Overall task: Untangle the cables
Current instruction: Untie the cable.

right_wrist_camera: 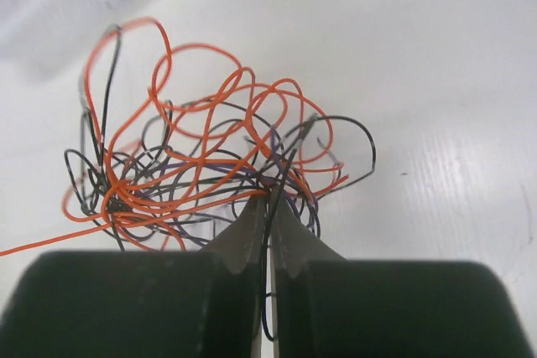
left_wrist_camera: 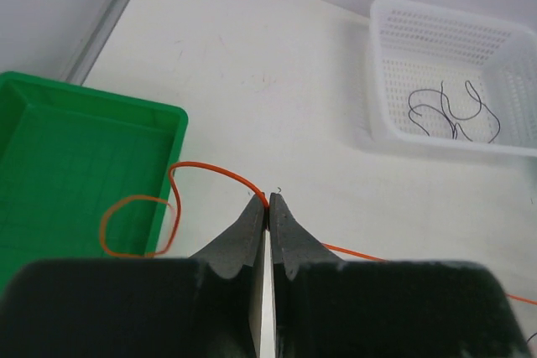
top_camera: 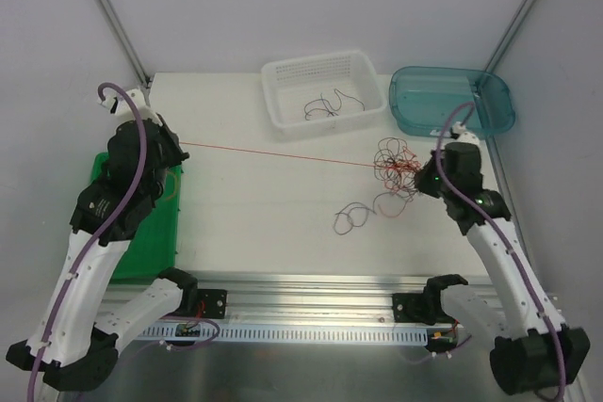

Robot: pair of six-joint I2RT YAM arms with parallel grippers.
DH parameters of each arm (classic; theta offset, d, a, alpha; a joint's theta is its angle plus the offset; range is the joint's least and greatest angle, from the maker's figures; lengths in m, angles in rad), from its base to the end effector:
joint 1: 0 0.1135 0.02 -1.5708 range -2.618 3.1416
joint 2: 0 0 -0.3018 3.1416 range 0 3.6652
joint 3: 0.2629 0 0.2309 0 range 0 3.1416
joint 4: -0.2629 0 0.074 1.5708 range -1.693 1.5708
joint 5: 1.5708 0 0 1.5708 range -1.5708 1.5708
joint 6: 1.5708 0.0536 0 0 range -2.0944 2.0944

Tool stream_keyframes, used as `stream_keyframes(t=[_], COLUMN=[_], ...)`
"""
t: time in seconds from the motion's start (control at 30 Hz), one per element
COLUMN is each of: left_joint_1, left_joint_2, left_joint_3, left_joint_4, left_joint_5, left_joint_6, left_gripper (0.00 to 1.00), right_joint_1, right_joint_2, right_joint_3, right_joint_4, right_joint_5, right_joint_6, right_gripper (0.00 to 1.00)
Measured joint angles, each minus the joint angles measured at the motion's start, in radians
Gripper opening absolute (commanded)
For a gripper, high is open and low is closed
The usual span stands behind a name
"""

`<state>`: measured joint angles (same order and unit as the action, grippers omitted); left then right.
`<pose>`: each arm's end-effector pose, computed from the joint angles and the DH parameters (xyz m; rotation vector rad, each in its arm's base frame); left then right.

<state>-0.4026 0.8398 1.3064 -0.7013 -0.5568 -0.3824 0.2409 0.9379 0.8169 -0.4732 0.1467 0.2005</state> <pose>0.1094 -0.0158 0.4643 -0.3719 1.7305 -0.0652 0.1721 0.0342 0.3184 0.0406 2.1589 0.0962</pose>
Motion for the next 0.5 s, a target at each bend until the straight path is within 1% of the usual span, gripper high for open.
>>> stream_keyframes(t=[0.1, 0.17, 0.3, 0.4, 0.5], left_joint_1=[0.093, 0.136, 0.196, 0.225, 0.249], left_joint_2=[0.042, 0.067, 0.084, 0.082, 0.076], left_joint_3=[0.0, -0.001, -0.006, -0.006, -0.005], left_joint_4=[-0.005, -0.01, -0.016, -0.019, -0.021], left_joint_5=[0.098, 0.142, 0.193, 0.219, 0.272], left_joint_6=[-0.005, -0.013, -0.019, -0.018, 0.003], left_gripper=[0.0, 0.0, 0.0, 0.0, 0.0], right_joint_1=[-0.182, -0.242, -0.328, -0.414, -0.45], right_joint_2=[-0.122, -0.158, -0.155, -0.127, -0.083], right_joint_3=[0.043, 0.08, 0.133, 0.186, 0.263], right_joint_4=[-0.051, -0.084, -0.136, -0.169, -0.173], right_joint_5=[-0.14, -0.204, -0.322, -0.448, -0.567], right_joint_6=[-0.008, -0.005, 0.033, 0.069, 0.079], right_gripper=[0.01, 0.01, 0.01, 0.01, 0.01])
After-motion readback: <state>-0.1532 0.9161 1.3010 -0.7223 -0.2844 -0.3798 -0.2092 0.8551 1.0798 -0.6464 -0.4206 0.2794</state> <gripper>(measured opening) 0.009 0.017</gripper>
